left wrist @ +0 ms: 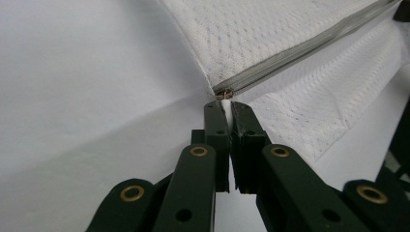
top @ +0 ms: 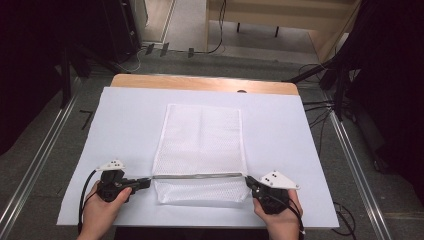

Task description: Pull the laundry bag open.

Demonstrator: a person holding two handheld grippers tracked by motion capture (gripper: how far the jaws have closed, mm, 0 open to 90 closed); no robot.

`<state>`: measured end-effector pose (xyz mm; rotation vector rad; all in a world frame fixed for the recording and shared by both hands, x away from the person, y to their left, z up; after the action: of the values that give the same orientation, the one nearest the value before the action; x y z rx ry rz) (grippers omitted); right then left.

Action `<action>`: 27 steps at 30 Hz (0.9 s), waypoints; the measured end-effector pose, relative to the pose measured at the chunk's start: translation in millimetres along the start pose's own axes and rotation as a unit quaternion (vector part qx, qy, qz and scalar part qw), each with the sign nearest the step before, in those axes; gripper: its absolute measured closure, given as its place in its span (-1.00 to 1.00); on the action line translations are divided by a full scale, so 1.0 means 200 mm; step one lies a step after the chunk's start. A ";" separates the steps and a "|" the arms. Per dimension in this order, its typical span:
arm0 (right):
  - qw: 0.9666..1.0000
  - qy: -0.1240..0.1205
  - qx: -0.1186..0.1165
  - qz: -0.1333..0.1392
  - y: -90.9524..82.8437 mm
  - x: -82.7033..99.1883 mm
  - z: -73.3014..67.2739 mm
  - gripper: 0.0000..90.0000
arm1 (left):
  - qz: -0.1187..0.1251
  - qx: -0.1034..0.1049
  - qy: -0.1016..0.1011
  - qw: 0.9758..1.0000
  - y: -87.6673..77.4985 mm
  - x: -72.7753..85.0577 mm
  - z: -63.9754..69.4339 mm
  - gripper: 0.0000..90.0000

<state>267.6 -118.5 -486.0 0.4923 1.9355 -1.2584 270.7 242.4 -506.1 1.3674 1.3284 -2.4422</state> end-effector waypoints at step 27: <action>0.998 0.027 -0.016 0.058 -0.08 -0.06 0.10 -0.87 | 0.175 -0.088 0.072 0.978 -0.20 -0.09 -0.05 -0.83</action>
<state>272.6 -143.3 -471.9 0.6188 1.9394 -1.1495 271.7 267.9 -468.6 1.5974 1.1762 -1.9850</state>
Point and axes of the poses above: each handheld gripper's, and its own axes: y roughly forward along the jaws, x roughly out of its underside, z roughly to its right, the point moved 7 cm from there along y, roughly forward along the jaws, and after that the axes turned 12 degrees about y, right-handed, at the moved point
